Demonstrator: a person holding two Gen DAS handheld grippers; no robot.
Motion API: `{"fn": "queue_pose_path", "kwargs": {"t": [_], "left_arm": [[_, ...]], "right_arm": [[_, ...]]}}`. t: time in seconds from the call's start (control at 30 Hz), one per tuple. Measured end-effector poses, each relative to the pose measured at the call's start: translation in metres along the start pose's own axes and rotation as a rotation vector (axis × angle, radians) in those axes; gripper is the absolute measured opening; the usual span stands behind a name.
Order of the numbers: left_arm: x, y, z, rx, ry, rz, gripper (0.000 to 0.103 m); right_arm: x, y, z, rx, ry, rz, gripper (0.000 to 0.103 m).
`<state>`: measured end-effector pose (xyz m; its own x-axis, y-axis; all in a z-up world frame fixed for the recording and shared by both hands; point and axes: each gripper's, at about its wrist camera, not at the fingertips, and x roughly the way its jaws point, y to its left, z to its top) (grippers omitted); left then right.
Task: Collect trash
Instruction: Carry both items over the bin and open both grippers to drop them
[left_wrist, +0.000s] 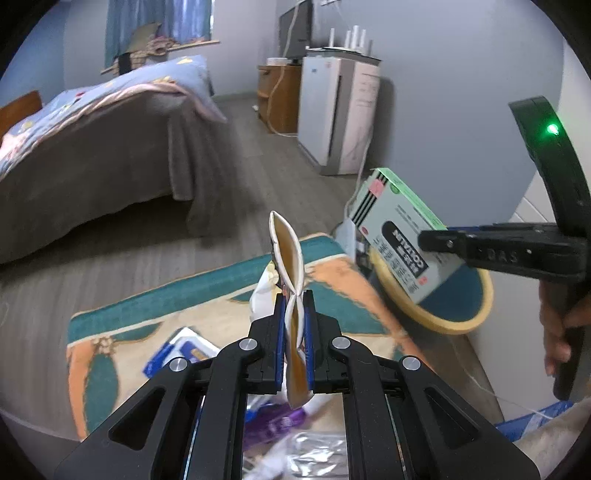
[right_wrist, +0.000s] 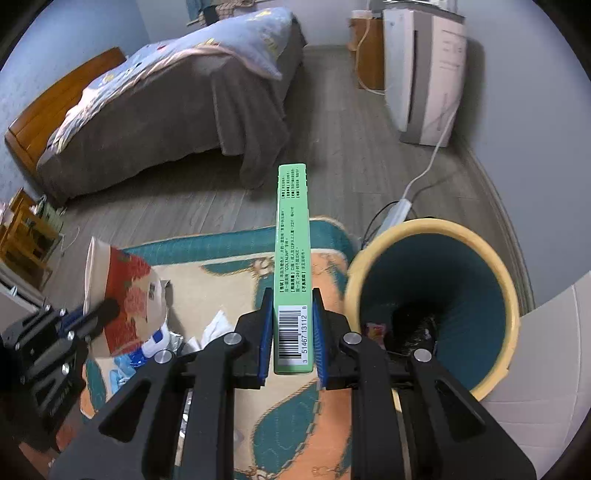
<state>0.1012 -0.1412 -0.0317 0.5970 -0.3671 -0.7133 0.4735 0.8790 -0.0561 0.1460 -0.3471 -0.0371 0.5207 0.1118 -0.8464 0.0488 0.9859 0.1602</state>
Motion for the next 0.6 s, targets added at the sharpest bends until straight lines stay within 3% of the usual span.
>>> {"fn": "queue_pose_path", "kwargs": {"t": [0.23,0.6], "left_arm": [[0.007,-0.043,0.007,0.080,-0.004,-0.016,0.010],[0.039,-0.104,0.029,0.106,0.023,-0.108,0.010]], "right_arm": [[-0.001,-0.034,-0.003,0.034,-0.006,-0.044,0.018],[-0.013,-0.098,-0.010,0.144,-0.032,-0.125,0.018]]}}
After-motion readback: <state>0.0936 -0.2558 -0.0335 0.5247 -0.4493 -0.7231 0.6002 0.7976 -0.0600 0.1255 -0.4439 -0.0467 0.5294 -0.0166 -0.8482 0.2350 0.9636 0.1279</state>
